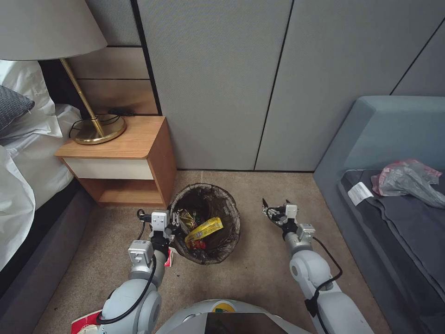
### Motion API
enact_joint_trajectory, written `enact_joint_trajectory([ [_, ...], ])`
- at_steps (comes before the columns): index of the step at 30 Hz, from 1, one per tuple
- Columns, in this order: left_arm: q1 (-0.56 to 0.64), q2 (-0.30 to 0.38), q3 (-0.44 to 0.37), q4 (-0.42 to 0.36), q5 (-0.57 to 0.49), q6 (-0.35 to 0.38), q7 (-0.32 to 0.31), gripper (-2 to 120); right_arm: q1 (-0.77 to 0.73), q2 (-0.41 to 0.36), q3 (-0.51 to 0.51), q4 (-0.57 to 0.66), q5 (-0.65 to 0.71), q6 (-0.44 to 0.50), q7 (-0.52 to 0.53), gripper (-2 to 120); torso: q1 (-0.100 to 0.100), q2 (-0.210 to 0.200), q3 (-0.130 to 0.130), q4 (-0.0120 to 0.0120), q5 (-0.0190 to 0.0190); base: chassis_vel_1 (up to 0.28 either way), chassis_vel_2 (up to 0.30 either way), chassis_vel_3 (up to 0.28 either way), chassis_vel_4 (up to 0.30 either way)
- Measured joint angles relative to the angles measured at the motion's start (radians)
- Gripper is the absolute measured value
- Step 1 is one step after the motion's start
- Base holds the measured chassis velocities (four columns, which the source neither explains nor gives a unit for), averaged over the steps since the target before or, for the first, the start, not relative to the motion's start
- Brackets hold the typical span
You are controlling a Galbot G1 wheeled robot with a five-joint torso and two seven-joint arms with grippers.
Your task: Pick up the trash bin, then pick up the garbage from the floor and place it into the trash bin.
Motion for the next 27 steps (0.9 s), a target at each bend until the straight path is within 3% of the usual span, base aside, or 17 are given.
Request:
enact_joint_trajectory([
  [10,0.000,0.000,0.000,0.000,0.000,0.000,0.000,7,0.100,0.011,-0.008,-0.208,-0.015,-0.073,0.024,100,0.000,0.000,0.000,0.0001,0.0000,0.000,0.000,0.000,0.000],
  [27,0.000,0.000,0.000,0.000,0.000,0.000,0.000,7,0.249,0.032,-0.003,-0.464,-0.051,0.014,-0.023,100,0.000,0.000,0.000,0.0001,0.0000,0.000,0.000,0.000,0.000],
])
